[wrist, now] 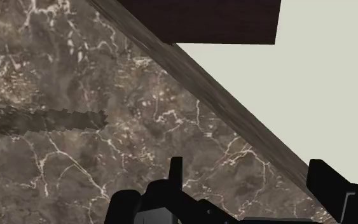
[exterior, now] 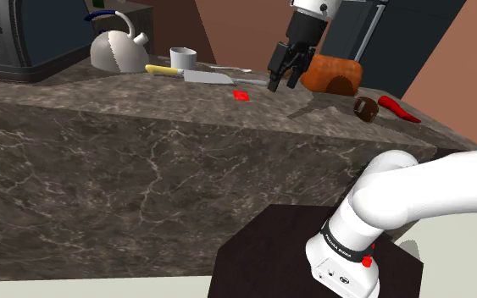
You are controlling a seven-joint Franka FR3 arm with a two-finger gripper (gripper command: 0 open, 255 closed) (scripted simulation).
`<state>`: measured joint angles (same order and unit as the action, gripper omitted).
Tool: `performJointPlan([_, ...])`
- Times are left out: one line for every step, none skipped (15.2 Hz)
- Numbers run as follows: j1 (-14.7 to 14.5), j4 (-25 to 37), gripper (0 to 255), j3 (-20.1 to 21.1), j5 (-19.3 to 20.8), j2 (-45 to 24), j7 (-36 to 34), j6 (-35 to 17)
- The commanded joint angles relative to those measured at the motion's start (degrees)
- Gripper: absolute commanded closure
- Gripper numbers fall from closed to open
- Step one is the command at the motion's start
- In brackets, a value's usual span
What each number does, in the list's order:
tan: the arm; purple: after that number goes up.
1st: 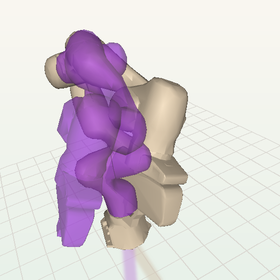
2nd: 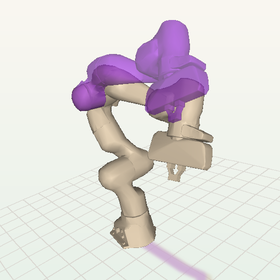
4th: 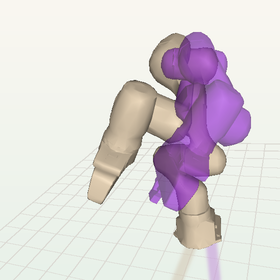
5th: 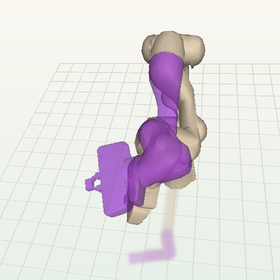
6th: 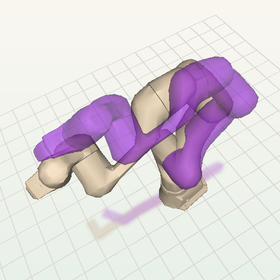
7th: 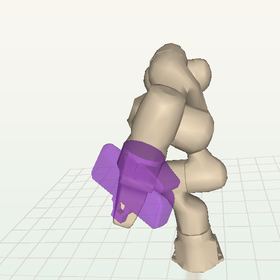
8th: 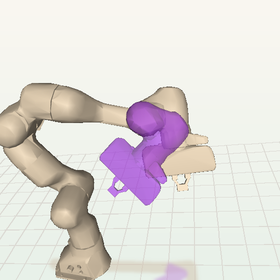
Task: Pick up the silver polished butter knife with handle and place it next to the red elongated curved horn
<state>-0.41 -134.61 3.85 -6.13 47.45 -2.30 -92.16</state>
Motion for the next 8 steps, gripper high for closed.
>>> performJointPlan([0.0,0.0,0,0.0,0.0,0.0,0.0,0.0])
performJointPlan([0.0,0.4,0,-1.3,1.0,-1.3,2.5,-0.5])
performJointPlan([-0.1,1.0,0,-2.6,2.0,-2.7,5.0,-0.9])
performJointPlan([-0.2,1.6,0,-3.9,2.9,-4.1,7.5,-1.4])
performJointPlan([-0.3,2.4,0,-5.2,3.8,-5.7,10.0,-1.9])
performJointPlan([-0.4,3.3,0,-6.4,4.6,-7.3,12.5,-2.3])
performJointPlan([-0.5,4.2,0,-7.6,5.4,-9.0,14.9,-2.8])
performJointPlan([-0.6,5.3,0,-8.7,6.1,-10.8,17.3,-3.2])
